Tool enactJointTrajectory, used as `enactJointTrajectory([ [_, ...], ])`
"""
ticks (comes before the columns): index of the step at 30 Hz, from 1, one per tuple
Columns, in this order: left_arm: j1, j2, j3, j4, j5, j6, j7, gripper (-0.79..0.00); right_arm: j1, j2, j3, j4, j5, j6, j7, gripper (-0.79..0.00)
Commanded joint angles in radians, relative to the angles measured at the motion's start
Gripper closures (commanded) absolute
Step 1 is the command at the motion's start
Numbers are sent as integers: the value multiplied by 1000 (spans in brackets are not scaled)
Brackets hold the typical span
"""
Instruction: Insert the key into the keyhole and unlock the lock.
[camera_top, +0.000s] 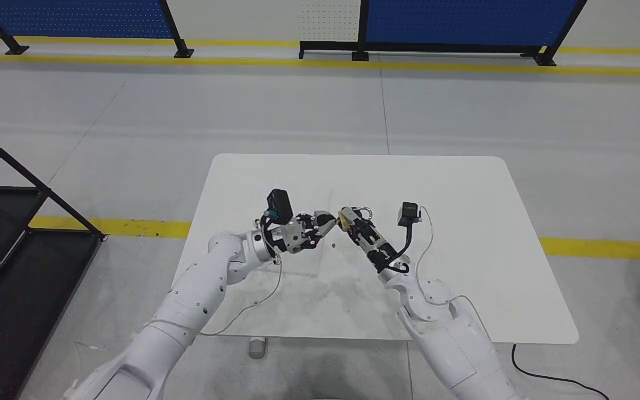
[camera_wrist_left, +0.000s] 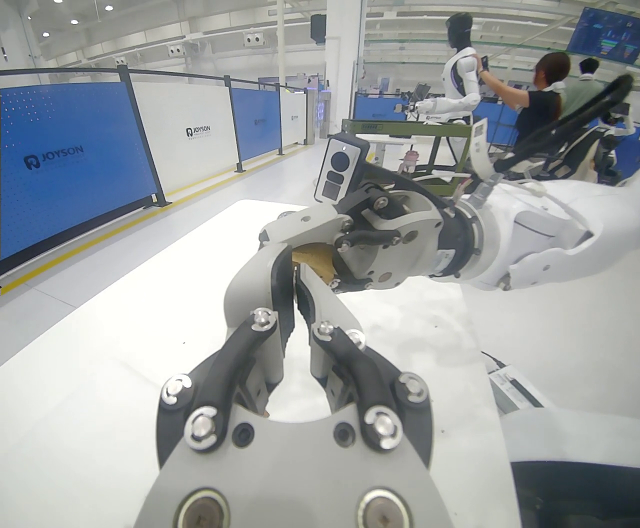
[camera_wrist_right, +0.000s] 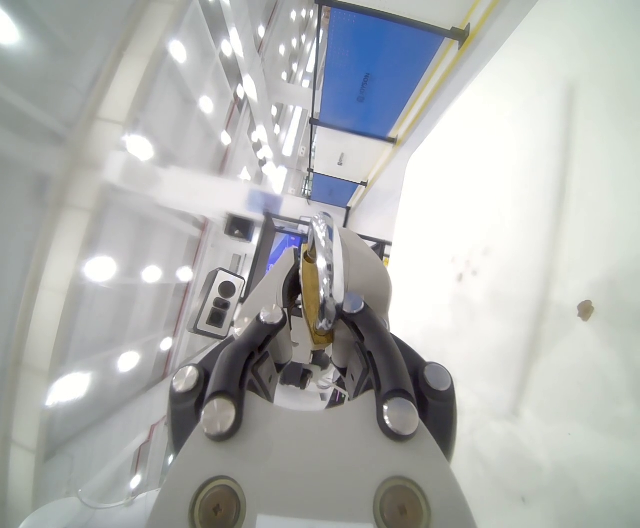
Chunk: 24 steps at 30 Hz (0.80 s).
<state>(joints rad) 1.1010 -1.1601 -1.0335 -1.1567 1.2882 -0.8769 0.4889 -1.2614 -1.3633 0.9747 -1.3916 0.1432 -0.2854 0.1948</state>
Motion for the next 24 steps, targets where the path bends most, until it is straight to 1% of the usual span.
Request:
enactJointTrajectory([
  [1, 0, 0, 1, 0, 15, 10, 5, 0, 0, 0, 0, 0, 0, 0, 0, 0],
  [21, -4, -3, 15, 9, 72, 50, 36, 0, 0, 0, 0, 0, 0, 0, 0, 0],
  [24, -3, -2, 16, 5, 95, 70, 43, 0, 0, 0, 0, 0, 0, 0, 0, 0],
])
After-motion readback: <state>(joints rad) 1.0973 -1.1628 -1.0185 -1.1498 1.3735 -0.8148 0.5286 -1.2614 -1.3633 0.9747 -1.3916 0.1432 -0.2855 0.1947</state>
